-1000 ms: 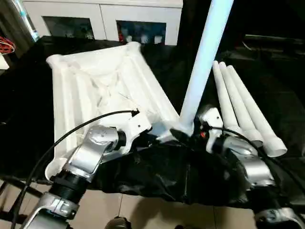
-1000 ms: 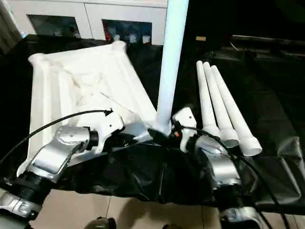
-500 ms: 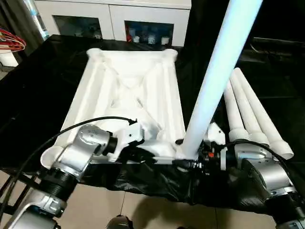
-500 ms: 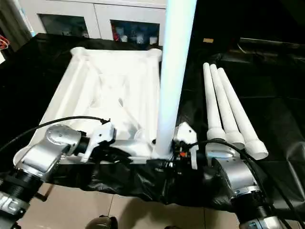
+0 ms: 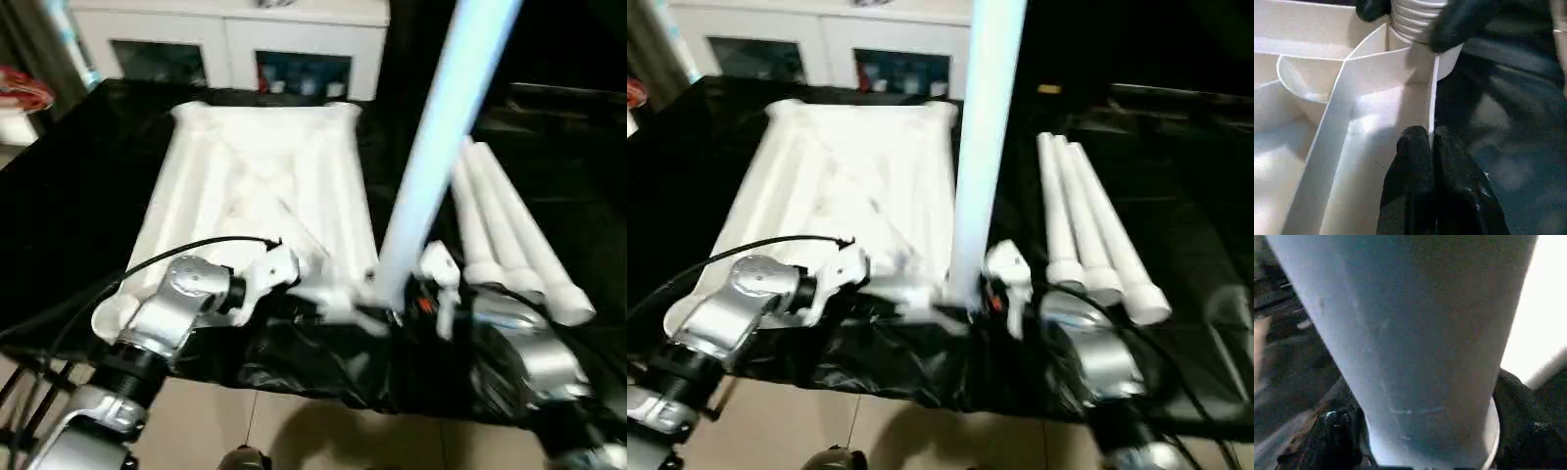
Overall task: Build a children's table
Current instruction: Rotate leg to tighten
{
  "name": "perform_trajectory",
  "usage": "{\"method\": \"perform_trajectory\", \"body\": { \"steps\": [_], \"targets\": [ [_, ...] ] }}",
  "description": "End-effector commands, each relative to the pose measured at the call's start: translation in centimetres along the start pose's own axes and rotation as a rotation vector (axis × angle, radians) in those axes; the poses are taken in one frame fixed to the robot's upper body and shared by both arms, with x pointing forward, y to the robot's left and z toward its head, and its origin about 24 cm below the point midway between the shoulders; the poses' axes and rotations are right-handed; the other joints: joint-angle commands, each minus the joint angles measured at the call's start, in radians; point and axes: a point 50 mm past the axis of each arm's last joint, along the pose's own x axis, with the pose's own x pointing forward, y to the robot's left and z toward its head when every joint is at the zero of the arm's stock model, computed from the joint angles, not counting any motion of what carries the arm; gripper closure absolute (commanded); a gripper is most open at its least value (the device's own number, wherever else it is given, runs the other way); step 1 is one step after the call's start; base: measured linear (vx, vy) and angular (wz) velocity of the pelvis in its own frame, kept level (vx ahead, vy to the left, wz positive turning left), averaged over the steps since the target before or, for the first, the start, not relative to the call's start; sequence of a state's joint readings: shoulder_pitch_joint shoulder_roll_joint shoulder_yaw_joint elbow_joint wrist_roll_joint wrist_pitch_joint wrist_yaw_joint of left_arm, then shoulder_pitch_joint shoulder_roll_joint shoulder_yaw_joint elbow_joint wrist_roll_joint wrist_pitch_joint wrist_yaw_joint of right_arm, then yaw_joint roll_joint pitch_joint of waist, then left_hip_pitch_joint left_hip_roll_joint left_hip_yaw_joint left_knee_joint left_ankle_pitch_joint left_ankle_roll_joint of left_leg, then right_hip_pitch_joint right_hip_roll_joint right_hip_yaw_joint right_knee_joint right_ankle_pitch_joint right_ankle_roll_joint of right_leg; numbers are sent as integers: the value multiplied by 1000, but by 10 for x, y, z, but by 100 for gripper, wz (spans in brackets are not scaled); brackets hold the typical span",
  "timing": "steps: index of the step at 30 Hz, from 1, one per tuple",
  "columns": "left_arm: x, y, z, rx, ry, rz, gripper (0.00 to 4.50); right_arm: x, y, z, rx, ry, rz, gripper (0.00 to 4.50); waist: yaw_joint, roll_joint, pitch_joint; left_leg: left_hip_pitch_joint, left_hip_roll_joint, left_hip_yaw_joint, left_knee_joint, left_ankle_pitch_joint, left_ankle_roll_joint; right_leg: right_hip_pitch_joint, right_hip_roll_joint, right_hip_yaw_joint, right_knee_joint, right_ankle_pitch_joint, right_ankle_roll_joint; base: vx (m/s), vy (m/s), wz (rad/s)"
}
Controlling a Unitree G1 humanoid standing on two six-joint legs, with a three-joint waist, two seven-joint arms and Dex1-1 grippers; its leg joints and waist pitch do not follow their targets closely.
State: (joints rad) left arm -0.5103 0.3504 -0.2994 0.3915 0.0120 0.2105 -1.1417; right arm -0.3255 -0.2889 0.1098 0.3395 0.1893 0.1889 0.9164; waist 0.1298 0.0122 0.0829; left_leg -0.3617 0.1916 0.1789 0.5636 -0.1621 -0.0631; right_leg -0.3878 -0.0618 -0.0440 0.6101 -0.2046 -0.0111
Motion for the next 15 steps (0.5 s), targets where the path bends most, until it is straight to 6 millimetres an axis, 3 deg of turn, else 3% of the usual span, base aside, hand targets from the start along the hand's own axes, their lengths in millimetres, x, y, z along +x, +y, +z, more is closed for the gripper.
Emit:
{"method": "perform_trajectory", "body": {
  "steps": [1,4,5,7,8,9,10,12,13,14,15],
  "targets": [
    [8,9,14,-10,-51,160,450,28,17,-18,69,52,-14,173,-6,-1,-48,12,42,-25,-78,-341,-16,24,-93,45,-103,-452,-157,0,0,0],
    [15,9,21,-24,-67,226,450,44,12,-17,117,33,-145,174,-20,-1,-49,15,40,-27,-79,-356,-23,23,-90,45,-106,-465,-147,0,0,0],
    [22,8,27,-31,-74,288,450,57,8,-17,171,29,-270,174,-23,0,-50,17,41,-24,-77,-352,-24,19,-91,49,-103,-441,-158,0,0,0],
    [25,8,30,-30,-78,316,450,63,6,-16,191,29,-317,174,-32,1,-50,10,38,-26,-80,-336,-28,25,-88,44,-101,-423,-163,0,0,0],
    [29,6,35,-36,-89,341,450,67,4,-15,191,29,-362,174,-32,-5,-50,13,39,-22,-77,-324,-22,21,-86,48,-101,-386,-166,0,0,0],
    [32,5,38,-42,-97,360,450,70,3,-14,189,29,-395,174,-34,0,-52,13,40,-21,-75,-313,-20,20,-85,49,-94,-343,-180,0,0,0],
    [36,3,42,-49,-105,376,450,73,2,-13,183,23,-425,174,-34,-3,-56,5,37,-20,-74,-270,-11,31,-83,47,-88,-280,-185,0,0,0],
    [45,-2,46,-52,-122,381,450,76,0,-11,211,5,-452,118,-35,-3,-60,4,36,-17,-69,-225,6,31,-80,46,-81,-190,-202,0,0,0],
    [46,-2,47,-51,-125,383,450,77,0,-11,217,1,-454,104,-34,-7,-62,2,36,-16,-66,-203,15,35,-79,45,-78,-154,-206,0,0,0],
    [52,-5,49,-60,-139,381,450,79,1,-8,236,-23,-440,104,-31,-5,-67,-4,33,-13,-57,-134,43,39,-75,45,-66,-31,-223,0,0,0],
    [53,-7,50,-63,-140,375,450,80,1,-7,234,-28,-432,101,-31,-6,-68,-7,31,-12,-56,-117,53,40,-74,44,-62,-3,-227,0,0,0]
  ]
}}
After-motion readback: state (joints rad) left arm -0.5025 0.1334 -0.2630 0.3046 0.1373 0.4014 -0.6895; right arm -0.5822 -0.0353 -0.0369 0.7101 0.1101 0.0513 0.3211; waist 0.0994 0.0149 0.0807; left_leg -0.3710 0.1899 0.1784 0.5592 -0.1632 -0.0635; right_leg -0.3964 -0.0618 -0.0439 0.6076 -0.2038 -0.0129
